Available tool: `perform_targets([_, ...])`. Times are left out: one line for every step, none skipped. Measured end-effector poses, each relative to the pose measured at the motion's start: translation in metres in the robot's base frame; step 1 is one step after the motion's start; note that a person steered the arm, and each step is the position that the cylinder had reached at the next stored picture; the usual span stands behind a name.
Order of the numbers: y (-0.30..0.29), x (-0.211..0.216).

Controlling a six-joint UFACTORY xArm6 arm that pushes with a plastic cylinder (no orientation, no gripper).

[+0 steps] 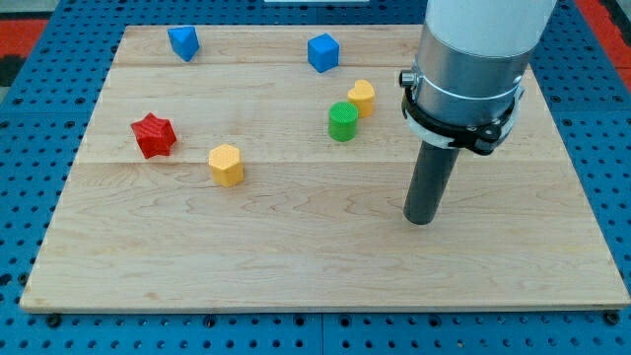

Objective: Push the yellow heart and green circle downwards

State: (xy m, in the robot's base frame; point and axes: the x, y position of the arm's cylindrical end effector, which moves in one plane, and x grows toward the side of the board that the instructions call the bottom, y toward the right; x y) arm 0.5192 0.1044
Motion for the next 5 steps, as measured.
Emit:
perform_targets([-0.021, -0.028])
perform_targets([-0.061, -0.06])
perform_targets([-0.096, -0.103])
perform_targets([-0.12, -0.147])
perform_targets([-0.099, -0.18])
